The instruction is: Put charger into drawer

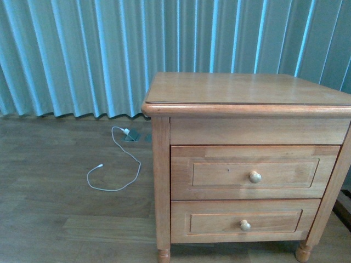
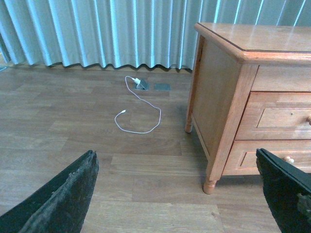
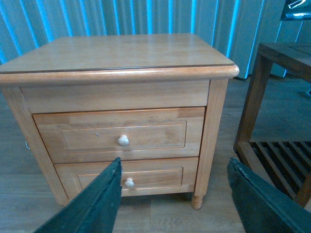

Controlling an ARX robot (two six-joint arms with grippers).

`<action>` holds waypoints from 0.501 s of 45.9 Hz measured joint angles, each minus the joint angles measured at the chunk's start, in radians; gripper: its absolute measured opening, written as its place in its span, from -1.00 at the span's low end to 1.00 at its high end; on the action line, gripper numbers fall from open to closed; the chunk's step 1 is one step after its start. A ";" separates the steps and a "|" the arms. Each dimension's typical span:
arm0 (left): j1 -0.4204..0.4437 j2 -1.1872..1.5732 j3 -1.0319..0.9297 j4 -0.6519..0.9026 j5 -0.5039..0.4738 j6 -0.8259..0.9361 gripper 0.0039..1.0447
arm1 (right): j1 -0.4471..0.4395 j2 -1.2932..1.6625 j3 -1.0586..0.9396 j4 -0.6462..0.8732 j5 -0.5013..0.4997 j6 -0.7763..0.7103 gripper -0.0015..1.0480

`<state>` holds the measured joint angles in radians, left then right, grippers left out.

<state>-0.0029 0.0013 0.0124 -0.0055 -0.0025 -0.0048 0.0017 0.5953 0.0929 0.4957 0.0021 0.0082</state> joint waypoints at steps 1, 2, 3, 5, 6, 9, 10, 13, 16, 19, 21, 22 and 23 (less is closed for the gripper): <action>0.000 0.000 0.000 0.000 0.000 0.000 0.89 | 0.000 -0.015 -0.007 -0.005 0.000 -0.001 0.12; 0.000 0.000 0.000 0.000 0.000 0.000 0.89 | 0.000 -0.024 -0.011 -0.011 0.000 -0.002 0.05; 0.000 0.000 0.000 0.000 0.000 0.000 0.89 | 0.000 -0.033 -0.014 -0.016 0.000 -0.002 -0.02; 0.000 0.000 0.000 0.000 0.000 0.000 0.89 | 0.000 -0.050 -0.021 -0.028 0.000 -0.003 -0.16; 0.000 0.000 0.000 0.000 0.000 0.000 0.89 | 0.000 -0.059 -0.024 -0.034 0.000 -0.003 -0.22; 0.000 0.000 0.000 0.000 0.000 0.000 0.89 | 0.000 -0.097 -0.036 -0.059 0.000 -0.003 -0.49; 0.000 0.000 0.000 0.000 0.000 0.000 0.89 | 0.000 -0.106 -0.039 -0.065 0.000 -0.004 -0.56; 0.000 0.000 0.000 0.000 0.000 0.000 0.89 | 0.000 -0.146 -0.048 -0.094 0.000 -0.004 -0.86; 0.000 0.000 0.000 0.000 0.000 0.000 0.89 | 0.000 -0.173 -0.067 -0.098 0.000 -0.007 -0.96; 0.000 0.000 0.000 0.000 0.000 0.000 0.89 | 0.000 -0.203 -0.088 -0.105 -0.001 -0.007 -0.97; 0.000 0.000 0.000 0.000 0.000 0.000 0.89 | 0.000 -0.221 -0.088 -0.124 -0.001 -0.007 -0.97; 0.000 0.000 0.000 0.000 0.000 0.000 0.89 | 0.000 -0.235 -0.088 -0.137 -0.001 -0.007 -0.97; 0.000 0.000 0.000 0.000 0.000 0.000 0.89 | 0.000 -0.244 -0.088 -0.144 -0.001 -0.007 -0.97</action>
<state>-0.0029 0.0013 0.0124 -0.0055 -0.0025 -0.0048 0.0013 0.3511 0.0048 0.3515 0.0013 0.0013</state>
